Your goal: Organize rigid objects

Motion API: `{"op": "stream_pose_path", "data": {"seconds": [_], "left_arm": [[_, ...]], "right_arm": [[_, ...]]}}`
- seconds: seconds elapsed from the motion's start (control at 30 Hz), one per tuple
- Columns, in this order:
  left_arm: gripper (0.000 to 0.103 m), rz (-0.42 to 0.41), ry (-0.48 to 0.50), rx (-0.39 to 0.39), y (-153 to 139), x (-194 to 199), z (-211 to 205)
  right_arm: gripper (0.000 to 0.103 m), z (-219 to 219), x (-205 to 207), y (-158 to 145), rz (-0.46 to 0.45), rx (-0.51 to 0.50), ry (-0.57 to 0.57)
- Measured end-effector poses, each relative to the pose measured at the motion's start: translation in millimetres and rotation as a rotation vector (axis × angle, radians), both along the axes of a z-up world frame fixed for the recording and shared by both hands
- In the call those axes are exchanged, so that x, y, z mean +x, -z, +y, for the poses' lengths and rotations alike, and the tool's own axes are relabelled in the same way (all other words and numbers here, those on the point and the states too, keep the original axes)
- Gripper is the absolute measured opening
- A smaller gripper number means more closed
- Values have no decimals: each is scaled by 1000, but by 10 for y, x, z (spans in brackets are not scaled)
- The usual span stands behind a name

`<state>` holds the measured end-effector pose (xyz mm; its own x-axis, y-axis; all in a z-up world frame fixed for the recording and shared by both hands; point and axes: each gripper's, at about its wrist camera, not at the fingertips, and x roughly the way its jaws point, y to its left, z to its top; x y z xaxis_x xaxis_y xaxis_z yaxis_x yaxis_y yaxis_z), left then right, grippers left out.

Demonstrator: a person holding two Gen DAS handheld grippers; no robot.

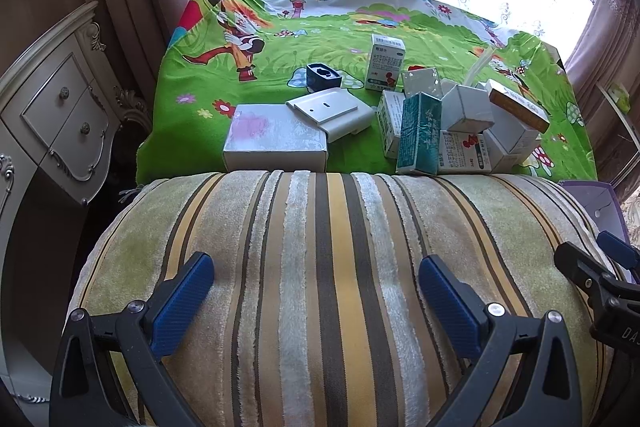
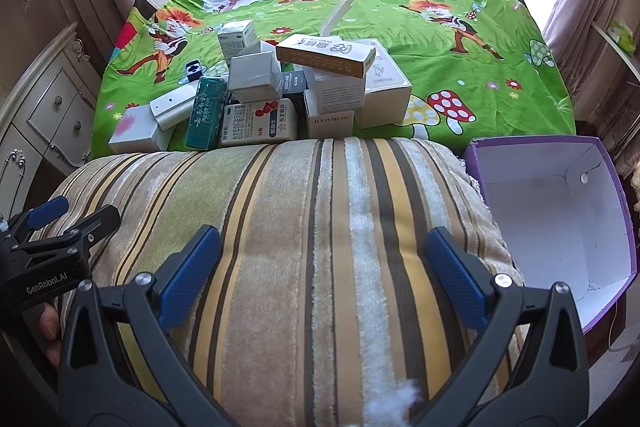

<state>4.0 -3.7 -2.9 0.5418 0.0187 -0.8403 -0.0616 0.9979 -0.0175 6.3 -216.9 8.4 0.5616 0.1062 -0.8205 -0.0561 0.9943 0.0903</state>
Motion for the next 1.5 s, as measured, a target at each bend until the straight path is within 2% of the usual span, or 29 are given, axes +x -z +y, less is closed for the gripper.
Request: {"op": "stream_pose_path", "data": {"seconds": [0.6,0.73,1.17,1.5], "left_arm": [[103,-8,-9,-19,-3,-5,39],[103,-11,-6,0,-11,-15,4],[103,-17,4,-13,-27,-29,17],[103,-17,4,-13,-26,-31,15]], "right_arm": [[103,-7,0,12,-15,1,-2],[103,-31,2,9,-7,20,-7],[103,-78,31,-14,58,55,-72],[103,-92,35,-43,42,65,-96]]}}
